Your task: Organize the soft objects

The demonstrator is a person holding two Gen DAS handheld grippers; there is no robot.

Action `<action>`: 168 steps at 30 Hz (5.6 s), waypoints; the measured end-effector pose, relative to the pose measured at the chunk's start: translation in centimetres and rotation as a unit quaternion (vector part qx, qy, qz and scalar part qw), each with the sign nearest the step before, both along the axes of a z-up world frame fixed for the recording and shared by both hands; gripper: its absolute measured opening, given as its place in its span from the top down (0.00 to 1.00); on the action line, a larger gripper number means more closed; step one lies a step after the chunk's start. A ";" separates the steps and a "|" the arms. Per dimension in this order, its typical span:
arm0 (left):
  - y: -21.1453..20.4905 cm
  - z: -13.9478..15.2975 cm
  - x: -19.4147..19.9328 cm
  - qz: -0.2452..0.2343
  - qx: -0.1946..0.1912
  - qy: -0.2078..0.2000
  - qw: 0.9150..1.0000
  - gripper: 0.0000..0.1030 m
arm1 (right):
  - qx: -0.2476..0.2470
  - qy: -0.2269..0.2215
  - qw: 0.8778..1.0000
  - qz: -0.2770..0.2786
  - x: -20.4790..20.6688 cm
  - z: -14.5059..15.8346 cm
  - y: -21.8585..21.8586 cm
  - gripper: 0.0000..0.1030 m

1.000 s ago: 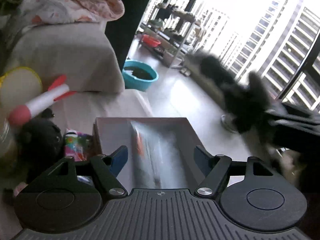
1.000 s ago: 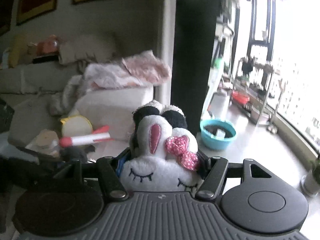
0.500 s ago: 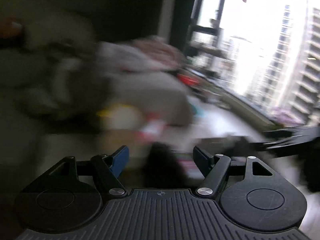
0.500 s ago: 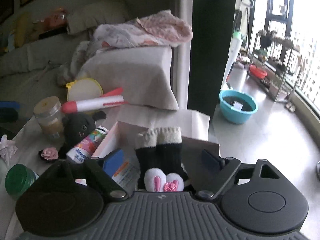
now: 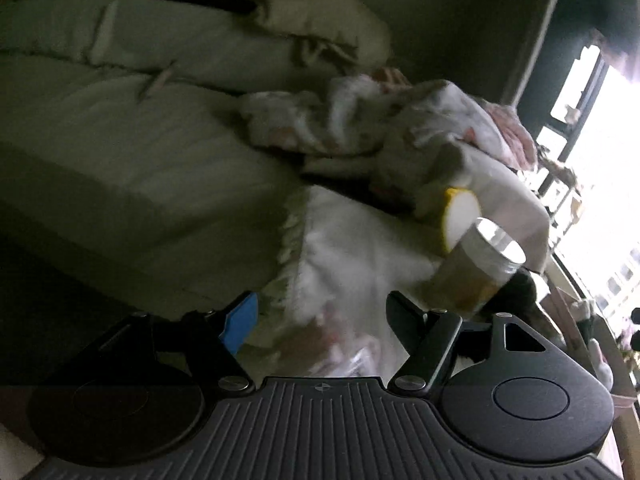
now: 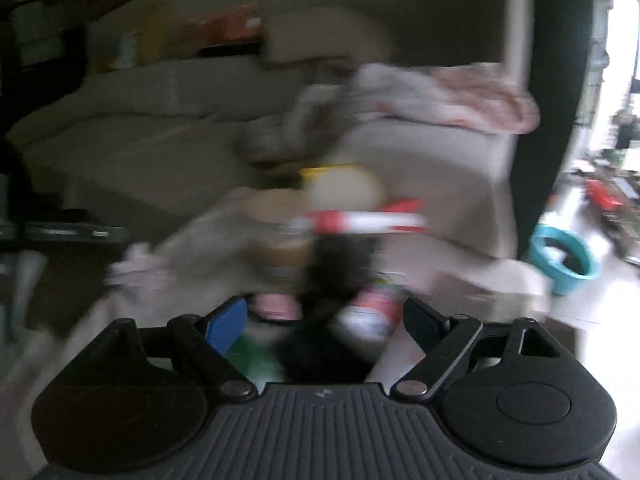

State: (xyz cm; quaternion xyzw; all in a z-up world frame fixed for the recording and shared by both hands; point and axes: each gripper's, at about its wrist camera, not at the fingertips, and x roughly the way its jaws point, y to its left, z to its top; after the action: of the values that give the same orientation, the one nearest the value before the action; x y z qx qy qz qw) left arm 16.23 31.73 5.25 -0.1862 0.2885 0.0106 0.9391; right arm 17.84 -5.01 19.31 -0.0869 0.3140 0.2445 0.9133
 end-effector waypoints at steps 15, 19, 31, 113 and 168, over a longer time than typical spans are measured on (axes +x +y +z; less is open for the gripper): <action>4.5 -0.9 -5.0 -0.043 -0.092 -0.026 0.994 0.26 | -0.034 0.094 0.991 0.087 1.9 -10.7 21.1 0.56; 4.5 -1.9 -3.6 -0.051 -0.124 -0.024 0.991 0.26 | -0.038 0.120 0.987 0.102 1.8 -11.2 20.4 0.88; -1.1 -3.7 0.1 -0.071 -0.036 0.023 0.997 0.27 | -0.042 0.124 0.984 0.119 -7.9 -9.7 11.0 0.88; -14.2 -5.7 -11.5 -0.185 0.070 -0.006 0.980 0.68 | 0.006 -0.005 0.999 -0.052 -14.0 -9.8 -5.8 0.40; -37.9 3.3 3.8 -0.519 0.331 -0.080 0.784 0.56 | 0.044 0.064 0.980 -0.184 3.3 -9.3 -16.8 0.22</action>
State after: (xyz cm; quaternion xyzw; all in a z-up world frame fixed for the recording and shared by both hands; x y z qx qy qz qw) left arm 20.04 -6.15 8.60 0.3138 0.2438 -0.3982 0.8267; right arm 21.18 -21.77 10.00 0.0281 0.3713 0.0907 0.9236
